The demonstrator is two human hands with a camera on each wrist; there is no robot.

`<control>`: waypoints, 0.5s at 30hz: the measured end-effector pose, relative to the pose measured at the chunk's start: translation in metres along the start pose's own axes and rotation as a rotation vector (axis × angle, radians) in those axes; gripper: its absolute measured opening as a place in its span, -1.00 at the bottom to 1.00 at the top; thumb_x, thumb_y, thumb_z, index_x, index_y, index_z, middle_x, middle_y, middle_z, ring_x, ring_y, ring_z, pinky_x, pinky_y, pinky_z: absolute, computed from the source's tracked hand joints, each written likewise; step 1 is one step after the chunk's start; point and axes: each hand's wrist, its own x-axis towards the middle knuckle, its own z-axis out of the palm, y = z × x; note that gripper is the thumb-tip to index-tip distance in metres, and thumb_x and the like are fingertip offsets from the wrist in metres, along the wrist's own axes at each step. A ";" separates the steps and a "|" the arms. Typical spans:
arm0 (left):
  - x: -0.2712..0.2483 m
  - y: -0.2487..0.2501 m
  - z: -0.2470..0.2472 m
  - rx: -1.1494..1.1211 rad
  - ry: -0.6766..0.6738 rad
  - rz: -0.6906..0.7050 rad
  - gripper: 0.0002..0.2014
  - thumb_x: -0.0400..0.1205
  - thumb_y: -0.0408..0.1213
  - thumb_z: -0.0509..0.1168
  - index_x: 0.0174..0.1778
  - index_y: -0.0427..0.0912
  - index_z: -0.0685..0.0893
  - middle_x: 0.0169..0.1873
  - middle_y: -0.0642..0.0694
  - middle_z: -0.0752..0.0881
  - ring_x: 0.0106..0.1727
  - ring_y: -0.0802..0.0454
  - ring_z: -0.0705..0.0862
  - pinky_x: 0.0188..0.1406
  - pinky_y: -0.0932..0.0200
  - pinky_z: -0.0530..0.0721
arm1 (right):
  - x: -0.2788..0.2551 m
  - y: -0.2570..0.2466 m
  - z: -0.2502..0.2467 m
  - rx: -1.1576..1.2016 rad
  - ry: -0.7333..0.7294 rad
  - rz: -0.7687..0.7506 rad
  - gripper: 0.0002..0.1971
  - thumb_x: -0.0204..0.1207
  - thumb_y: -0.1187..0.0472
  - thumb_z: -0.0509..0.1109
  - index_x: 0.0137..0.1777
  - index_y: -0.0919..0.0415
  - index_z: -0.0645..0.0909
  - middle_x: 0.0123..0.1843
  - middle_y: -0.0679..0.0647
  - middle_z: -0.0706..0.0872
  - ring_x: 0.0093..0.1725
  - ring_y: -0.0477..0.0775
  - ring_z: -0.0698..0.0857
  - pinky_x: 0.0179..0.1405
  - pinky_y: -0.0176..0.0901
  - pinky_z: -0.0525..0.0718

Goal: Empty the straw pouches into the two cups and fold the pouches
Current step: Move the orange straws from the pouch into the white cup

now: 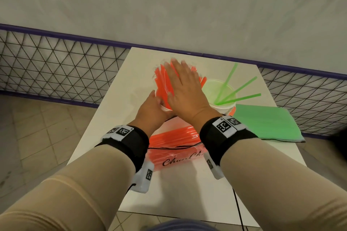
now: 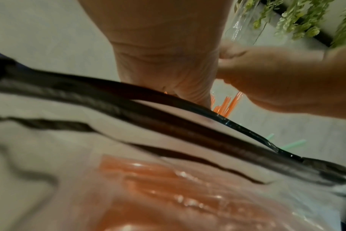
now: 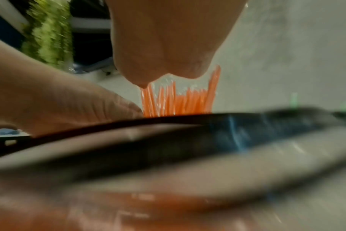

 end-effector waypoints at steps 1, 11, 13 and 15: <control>0.000 -0.002 0.001 0.005 0.001 0.024 -0.21 0.18 0.40 0.42 0.17 -0.12 0.66 0.38 0.12 0.58 0.46 0.08 0.50 0.24 0.19 0.59 | 0.005 -0.005 -0.005 -0.026 0.041 -0.036 -0.29 0.56 0.00 0.23 0.70 0.08 0.12 0.71 0.21 0.16 0.68 0.34 0.12 0.58 0.35 0.13; -0.013 0.014 -0.003 0.192 -0.009 0.090 -0.62 0.42 0.11 0.53 -0.35 0.04 0.45 0.52 0.18 0.32 -0.32 0.30 0.49 -0.46 0.25 0.31 | 0.051 0.008 -0.033 0.083 -0.234 0.105 -0.16 0.57 -0.11 0.37 0.72 -0.12 -0.07 0.75 0.16 -0.10 0.72 0.29 -0.14 0.66 0.31 0.02; -0.014 0.017 -0.003 0.225 0.000 0.096 -0.58 0.43 0.11 0.51 -0.41 0.00 0.42 0.54 0.22 0.28 -0.32 0.22 0.49 -0.46 0.22 0.32 | 0.054 0.008 -0.034 0.068 -0.291 0.055 -0.17 0.58 -0.10 0.36 0.72 -0.14 -0.07 0.75 0.16 -0.03 0.71 0.27 -0.07 0.65 0.30 0.08; -0.018 0.025 -0.004 0.269 -0.003 0.089 -0.57 0.46 0.09 0.50 -0.43 -0.03 0.41 0.57 0.17 0.25 -0.30 0.08 0.49 -0.30 0.16 0.50 | 0.055 0.004 -0.030 0.019 -0.313 -0.010 -0.22 0.61 -0.07 0.32 0.71 -0.17 -0.05 0.75 0.14 0.02 0.71 0.27 -0.02 0.64 0.30 0.10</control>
